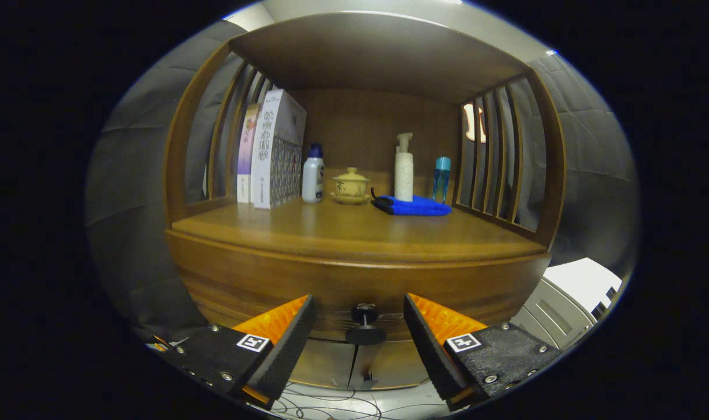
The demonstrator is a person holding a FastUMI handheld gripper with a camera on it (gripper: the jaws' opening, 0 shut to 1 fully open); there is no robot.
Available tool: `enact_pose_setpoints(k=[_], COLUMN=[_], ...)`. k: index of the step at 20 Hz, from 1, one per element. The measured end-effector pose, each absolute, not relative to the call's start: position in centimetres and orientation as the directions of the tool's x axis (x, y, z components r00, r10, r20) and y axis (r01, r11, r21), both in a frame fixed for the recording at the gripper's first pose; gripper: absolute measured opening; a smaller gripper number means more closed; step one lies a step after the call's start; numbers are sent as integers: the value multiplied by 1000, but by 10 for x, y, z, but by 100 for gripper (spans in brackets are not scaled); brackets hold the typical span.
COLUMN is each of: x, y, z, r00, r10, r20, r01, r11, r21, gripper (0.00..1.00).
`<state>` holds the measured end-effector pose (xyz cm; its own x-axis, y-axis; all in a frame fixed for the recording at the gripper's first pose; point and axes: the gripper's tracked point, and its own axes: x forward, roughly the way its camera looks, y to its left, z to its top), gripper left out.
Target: Pull open the drawer, take out the items inside it, and place them on the countertop above the cabinet.
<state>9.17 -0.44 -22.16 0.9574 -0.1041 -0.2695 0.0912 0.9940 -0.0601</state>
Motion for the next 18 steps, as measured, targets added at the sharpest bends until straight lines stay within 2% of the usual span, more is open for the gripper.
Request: enact_pose_setpoints(k=[2,8,12,17,18], x=[92,101,103,102,102], y=[-4,-9,-9,-10,-10], z=[-236,-255,-254,-258,-259], r00=[950,947,961,964,965], r10=[-89,-66,-61,-80,-81], r20=[-298,-316,-270,-253,-250], r01=[81,55,44,59,59], r11=[996,998,997,994,994], r21=[-41,-42,-69,-89,-91], gripper=[93,66,48,32,31])
